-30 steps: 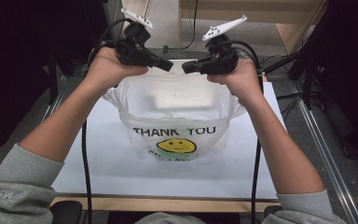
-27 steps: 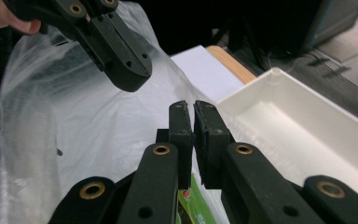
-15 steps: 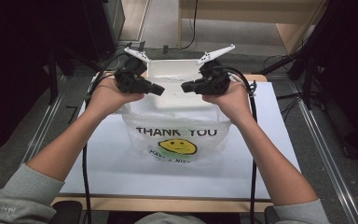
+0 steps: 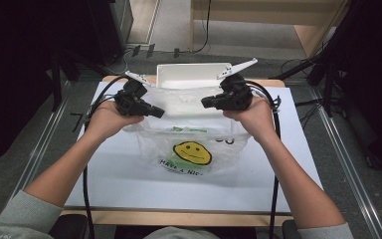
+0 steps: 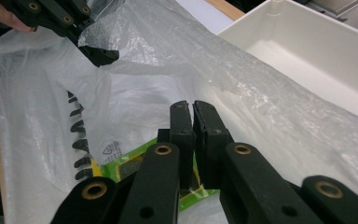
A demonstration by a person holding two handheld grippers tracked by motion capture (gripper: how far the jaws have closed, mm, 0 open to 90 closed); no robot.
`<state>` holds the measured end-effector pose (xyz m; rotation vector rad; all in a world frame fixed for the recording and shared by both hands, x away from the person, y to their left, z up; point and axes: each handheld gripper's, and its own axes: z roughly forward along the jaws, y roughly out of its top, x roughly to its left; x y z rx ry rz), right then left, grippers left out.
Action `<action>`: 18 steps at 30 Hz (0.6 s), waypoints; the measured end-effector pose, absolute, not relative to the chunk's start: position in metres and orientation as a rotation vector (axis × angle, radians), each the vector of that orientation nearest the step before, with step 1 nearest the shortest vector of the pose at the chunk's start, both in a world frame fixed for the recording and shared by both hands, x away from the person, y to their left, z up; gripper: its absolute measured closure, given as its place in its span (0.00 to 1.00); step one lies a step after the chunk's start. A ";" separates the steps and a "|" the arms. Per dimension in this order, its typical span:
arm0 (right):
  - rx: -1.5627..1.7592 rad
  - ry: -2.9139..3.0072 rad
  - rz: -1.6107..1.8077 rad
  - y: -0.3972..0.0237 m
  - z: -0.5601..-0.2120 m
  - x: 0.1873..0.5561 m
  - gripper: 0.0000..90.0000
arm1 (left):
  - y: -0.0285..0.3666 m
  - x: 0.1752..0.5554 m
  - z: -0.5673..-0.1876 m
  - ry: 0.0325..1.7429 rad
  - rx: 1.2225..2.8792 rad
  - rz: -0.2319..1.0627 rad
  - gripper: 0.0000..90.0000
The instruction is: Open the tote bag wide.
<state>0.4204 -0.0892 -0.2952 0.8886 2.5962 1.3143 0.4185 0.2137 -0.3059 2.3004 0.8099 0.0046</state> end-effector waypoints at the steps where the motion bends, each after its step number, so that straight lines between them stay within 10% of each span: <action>1: 0.887 2.600 1.311 -0.090 -0.297 0.421 0.98 | 0.214 0.418 -0.307 0.821 2.299 0.001 1.00; 18: 0.918 2.598 1.244 -0.112 -0.308 0.414 0.97 | 0.229 0.413 -0.325 0.873 2.305 -0.011 1.00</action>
